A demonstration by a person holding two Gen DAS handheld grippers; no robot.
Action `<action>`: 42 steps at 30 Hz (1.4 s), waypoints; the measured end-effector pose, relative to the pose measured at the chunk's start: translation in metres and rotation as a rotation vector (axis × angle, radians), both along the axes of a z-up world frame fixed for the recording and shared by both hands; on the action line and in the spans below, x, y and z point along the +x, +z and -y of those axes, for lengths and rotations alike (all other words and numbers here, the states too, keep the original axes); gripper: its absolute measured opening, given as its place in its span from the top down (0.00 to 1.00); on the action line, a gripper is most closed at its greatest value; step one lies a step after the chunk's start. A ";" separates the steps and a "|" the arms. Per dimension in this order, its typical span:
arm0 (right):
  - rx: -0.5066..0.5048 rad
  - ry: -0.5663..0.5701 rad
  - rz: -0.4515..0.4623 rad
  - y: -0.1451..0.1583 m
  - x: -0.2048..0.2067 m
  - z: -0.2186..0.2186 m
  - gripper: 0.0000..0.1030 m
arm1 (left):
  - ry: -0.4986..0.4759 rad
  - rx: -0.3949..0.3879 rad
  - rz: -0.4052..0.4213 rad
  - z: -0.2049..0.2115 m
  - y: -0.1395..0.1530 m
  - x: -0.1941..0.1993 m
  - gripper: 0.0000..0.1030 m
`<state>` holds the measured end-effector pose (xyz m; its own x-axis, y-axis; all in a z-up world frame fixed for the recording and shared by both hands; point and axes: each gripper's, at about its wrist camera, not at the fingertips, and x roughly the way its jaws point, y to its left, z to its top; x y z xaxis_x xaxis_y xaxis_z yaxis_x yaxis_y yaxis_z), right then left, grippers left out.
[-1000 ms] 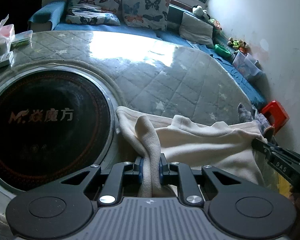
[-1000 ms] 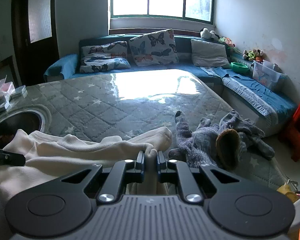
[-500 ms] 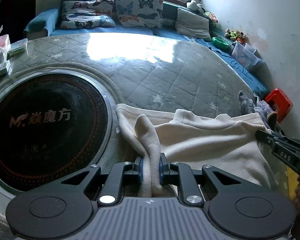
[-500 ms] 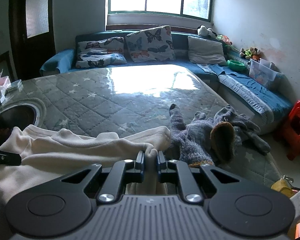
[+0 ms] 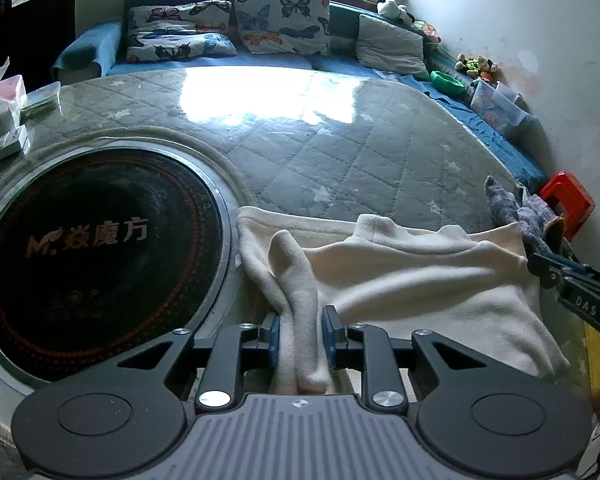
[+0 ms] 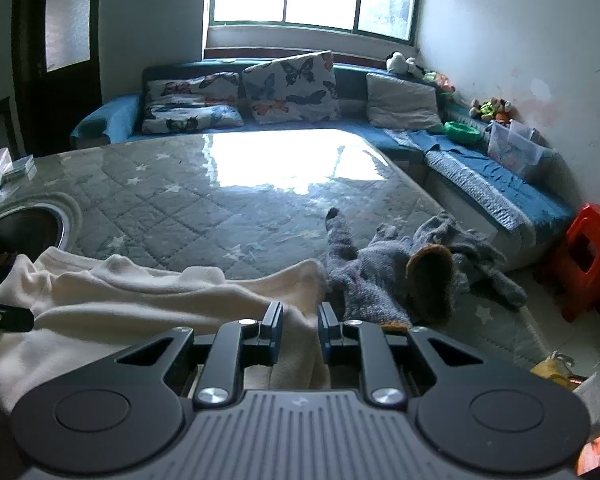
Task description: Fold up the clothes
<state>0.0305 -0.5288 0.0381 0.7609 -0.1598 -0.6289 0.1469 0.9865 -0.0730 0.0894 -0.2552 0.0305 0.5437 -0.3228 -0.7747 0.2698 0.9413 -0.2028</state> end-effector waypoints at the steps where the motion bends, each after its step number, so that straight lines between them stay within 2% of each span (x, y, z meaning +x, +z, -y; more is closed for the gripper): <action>1: 0.000 -0.001 0.001 0.001 -0.001 0.000 0.80 | 0.000 0.006 0.003 0.000 0.000 -0.001 0.71; 4: 0.001 0.006 0.011 0.005 -0.004 -0.002 0.76 | 0.002 0.018 0.010 0.000 0.000 -0.002 0.67; 10: 0.008 0.050 0.021 0.009 -0.013 -0.015 0.60 | 0.010 0.026 0.015 -0.003 0.001 -0.005 0.58; 19: 0.040 0.148 0.010 0.011 -0.035 -0.040 0.49 | 0.027 0.038 0.038 -0.013 0.005 -0.013 0.45; 24: 0.057 0.192 -0.011 0.005 -0.047 -0.054 0.48 | 0.033 0.048 0.053 -0.019 0.006 -0.020 0.36; 34: 0.057 0.190 -0.052 -0.012 -0.059 -0.059 0.48 | 0.030 0.071 0.115 -0.027 0.016 -0.037 0.29; 36: 0.053 0.193 -0.056 -0.012 -0.061 -0.060 0.48 | 0.023 0.071 0.123 -0.026 0.017 -0.040 0.24; 42: 0.119 0.196 -0.018 -0.003 -0.061 -0.060 0.48 | -0.020 0.100 0.143 -0.012 0.014 -0.046 0.23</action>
